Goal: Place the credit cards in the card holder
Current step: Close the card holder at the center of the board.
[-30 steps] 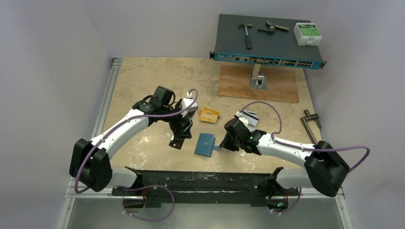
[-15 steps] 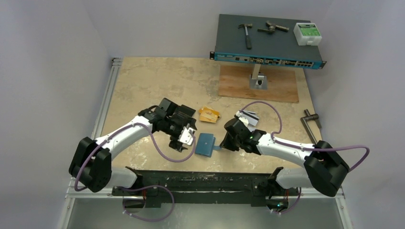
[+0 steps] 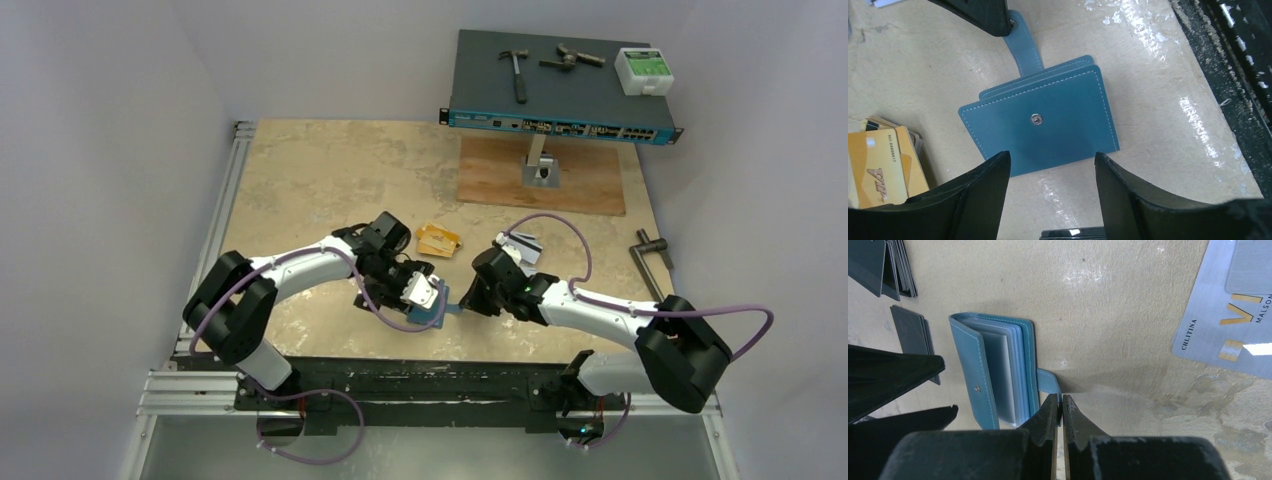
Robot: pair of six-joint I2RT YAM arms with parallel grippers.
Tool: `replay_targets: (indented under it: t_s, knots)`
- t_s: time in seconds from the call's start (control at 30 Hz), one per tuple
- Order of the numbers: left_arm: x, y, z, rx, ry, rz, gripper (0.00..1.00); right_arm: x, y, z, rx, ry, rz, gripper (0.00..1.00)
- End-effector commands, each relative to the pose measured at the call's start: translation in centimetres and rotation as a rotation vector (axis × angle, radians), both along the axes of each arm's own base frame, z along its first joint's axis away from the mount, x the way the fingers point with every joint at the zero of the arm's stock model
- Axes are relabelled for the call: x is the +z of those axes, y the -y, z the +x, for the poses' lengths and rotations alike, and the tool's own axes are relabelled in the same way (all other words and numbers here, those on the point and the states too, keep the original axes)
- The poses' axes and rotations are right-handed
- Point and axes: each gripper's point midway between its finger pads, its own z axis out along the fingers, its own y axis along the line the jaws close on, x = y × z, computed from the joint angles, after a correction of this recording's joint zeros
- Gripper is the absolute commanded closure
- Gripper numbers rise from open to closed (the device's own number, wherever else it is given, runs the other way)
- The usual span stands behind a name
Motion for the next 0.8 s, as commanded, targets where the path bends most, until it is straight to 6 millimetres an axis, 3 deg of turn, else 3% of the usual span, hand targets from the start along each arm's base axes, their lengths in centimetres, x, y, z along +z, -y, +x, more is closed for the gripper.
replay_targets:
  t_s: [0.0,0.07,0.13,0.33,0.77]
  knots:
    - [-0.3,0.9,1.4,0.067,-0.022,0.022,0.47,1.0,-0.5,0.5,-0.007,0.028,0.047,1.0]
    - [-0.4,1.3,2.0,0.096,-0.045,0.038,0.62,1.1,-0.6,0.5,-0.008,0.032,0.054,1.0]
    - [-0.3,1.7,2.1,0.116,-0.06,0.044,0.66,1.3,-0.7,0.5,-0.009,0.037,0.064,1.0]
    - [-0.3,2.6,2.9,0.186,-0.065,0.037,0.62,1.7,-1.2,0.7,0.002,0.05,0.097,1.0]
    - [-3.1,2.3,1.2,0.158,0.032,0.103,0.6,0.8,-2.0,0.6,-0.013,0.021,0.219,1.0]
